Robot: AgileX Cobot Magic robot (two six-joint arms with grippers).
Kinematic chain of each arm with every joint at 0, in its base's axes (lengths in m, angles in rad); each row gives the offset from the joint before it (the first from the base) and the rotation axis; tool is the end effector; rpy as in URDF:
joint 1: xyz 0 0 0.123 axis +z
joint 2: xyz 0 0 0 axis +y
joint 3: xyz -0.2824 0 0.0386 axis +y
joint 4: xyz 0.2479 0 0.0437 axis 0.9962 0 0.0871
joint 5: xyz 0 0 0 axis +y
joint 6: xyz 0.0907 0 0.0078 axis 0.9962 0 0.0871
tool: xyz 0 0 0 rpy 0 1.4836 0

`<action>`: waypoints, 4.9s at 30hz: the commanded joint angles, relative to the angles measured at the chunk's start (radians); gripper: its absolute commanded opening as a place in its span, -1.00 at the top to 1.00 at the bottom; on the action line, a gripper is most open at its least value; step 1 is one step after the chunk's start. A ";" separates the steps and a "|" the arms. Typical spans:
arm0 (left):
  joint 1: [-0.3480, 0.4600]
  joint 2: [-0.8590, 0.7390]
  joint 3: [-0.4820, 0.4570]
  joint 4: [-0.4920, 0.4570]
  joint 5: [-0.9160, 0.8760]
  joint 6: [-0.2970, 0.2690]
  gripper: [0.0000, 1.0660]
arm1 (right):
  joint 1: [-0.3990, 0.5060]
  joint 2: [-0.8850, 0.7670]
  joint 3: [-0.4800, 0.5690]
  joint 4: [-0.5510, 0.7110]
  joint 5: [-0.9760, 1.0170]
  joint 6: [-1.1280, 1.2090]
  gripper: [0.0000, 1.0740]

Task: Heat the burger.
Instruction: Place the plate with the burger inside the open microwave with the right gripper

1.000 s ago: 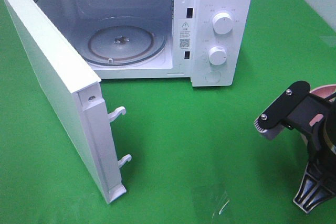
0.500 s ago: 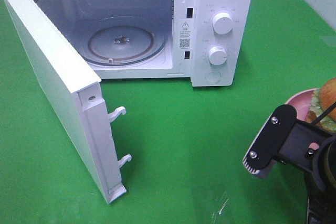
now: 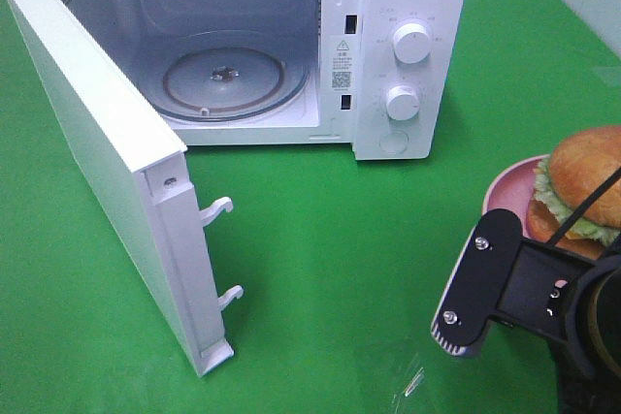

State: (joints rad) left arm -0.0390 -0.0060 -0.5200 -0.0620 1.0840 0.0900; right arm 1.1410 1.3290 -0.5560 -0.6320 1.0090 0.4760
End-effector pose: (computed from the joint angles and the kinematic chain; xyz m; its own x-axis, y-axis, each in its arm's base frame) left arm -0.0094 -0.0046 0.2809 -0.4464 0.0783 -0.8914 0.1151 0.9929 0.0296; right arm 0.1147 0.1409 0.1858 -0.4966 -0.8675 -0.0288 -0.7446 0.4428 -0.4995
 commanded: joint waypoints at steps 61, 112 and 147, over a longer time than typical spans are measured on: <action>-0.004 -0.017 0.002 0.001 -0.014 0.000 -0.71 | -0.504 -0.006 -0.004 0.409 -0.705 -1.848 1.00; -0.004 -0.017 0.002 0.001 -0.014 0.000 -0.71 | -0.487 0.093 -0.160 0.607 -0.762 -2.119 1.00; -0.004 -0.017 0.002 0.001 -0.014 0.000 -0.71 | -0.428 0.396 -0.433 0.611 -0.813 -2.070 1.00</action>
State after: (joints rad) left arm -0.0390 -0.0060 -0.5200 -0.0620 1.0840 0.0900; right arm 0.7100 1.7350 -0.9700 -0.0270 0.2590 -1.6020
